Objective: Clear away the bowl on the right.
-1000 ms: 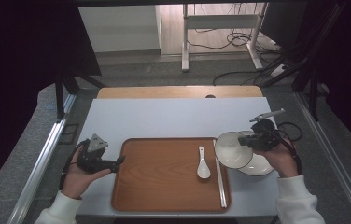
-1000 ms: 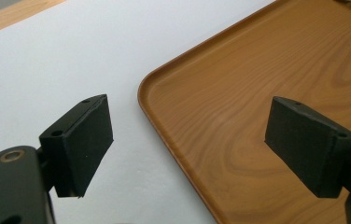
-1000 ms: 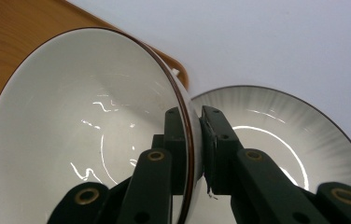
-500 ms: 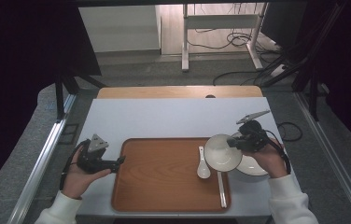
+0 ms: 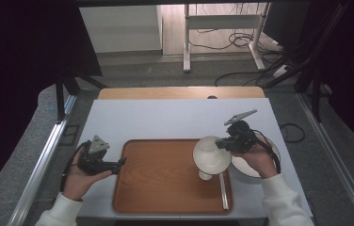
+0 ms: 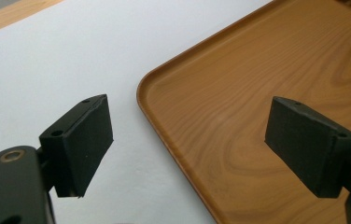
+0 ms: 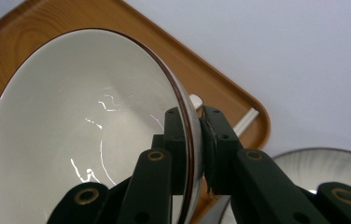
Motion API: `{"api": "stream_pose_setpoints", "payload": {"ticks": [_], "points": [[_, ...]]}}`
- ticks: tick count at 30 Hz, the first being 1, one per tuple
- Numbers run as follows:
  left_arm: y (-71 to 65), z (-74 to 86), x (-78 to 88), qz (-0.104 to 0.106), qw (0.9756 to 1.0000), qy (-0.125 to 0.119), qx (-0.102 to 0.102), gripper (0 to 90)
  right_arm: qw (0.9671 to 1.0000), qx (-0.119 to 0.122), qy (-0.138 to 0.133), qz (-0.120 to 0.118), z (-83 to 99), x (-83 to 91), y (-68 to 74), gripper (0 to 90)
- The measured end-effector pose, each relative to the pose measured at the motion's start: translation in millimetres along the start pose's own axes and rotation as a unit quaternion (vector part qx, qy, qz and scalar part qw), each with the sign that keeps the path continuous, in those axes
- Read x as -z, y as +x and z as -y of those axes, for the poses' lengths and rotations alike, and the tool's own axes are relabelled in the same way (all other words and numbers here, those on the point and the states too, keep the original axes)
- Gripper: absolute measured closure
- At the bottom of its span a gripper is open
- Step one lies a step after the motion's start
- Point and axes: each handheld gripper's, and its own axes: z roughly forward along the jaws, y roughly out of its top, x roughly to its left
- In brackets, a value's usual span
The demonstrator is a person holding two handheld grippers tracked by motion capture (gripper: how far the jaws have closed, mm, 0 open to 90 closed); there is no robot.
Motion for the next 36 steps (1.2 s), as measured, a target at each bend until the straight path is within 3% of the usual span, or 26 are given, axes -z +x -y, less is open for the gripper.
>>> {"api": "stream_pose_setpoints", "payload": {"ticks": [8, 20, 24, 36], "points": [[-0.2, 0.0, -0.2, 0.000, 1.0000, 0.001, -0.001, 14.5, 0.9995, 0.014, 0.012, -0.027, -9.5, -18.3, 13.0, 81.0], [-1.5, -1.1, 0.9, 0.001, 1.0000, -0.003, 0.000, 14.5, 0.9985, 0.030, 0.023, -0.039, -20.4, -35.0, 28.9, 81.0], [-0.9, -1.6, 1.7, 0.001, 1.0000, -0.003, 0.000, 14.5, 0.9976, 0.038, 0.029, -0.049, -29.6, -47.6, 34.8, 81.0], [0.8, -0.7, 1.4, 0.000, 1.0000, -0.002, 0.002, 14.5, 0.9961, 0.042, 0.051, -0.059, -37.1, -71.9, 40.3, 80.9]]}}
